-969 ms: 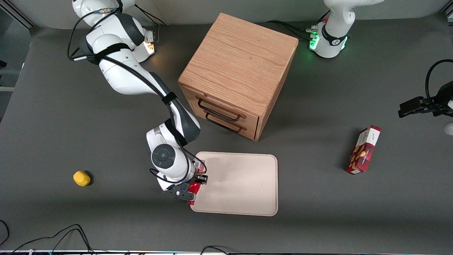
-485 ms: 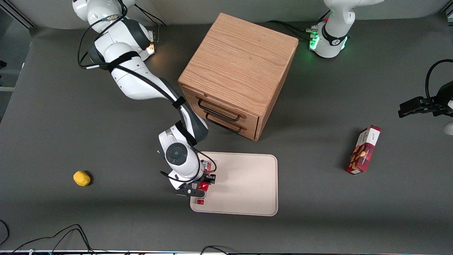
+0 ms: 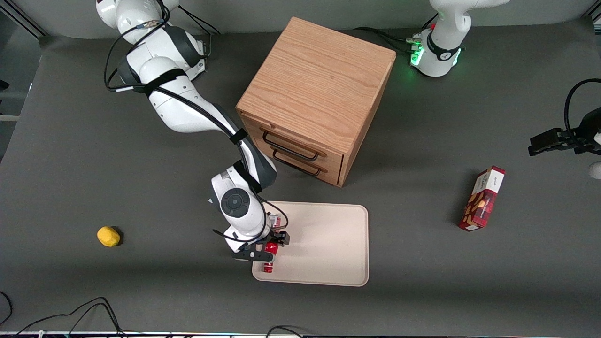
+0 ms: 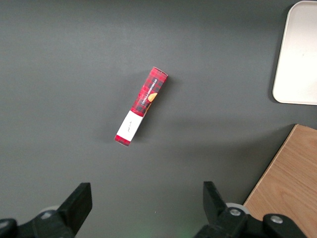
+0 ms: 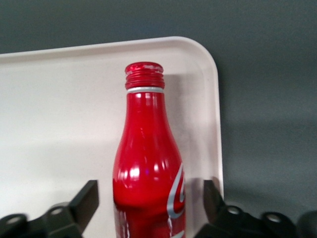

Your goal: Place coke bottle on tray

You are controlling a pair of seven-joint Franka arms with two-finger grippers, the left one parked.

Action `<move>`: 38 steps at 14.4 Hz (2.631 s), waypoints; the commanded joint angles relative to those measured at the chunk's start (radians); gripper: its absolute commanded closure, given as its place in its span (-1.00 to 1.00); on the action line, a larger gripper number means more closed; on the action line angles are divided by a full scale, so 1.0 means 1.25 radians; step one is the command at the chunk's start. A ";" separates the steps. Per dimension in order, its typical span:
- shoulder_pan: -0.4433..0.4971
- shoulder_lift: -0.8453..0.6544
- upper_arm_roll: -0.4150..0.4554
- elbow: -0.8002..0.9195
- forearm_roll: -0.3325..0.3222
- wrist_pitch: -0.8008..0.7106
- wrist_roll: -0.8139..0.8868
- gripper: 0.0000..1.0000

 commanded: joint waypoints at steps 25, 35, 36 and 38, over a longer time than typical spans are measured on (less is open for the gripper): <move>-0.502 -0.823 0.188 -0.513 0.043 -0.560 -0.507 -1.00; -0.280 -0.850 -0.111 -0.474 0.164 -0.631 -0.512 -1.00; -0.281 -0.850 -0.111 -0.474 0.160 -0.633 -0.514 -1.00; -0.287 -0.852 -0.108 -0.472 0.158 -0.642 -0.512 -1.00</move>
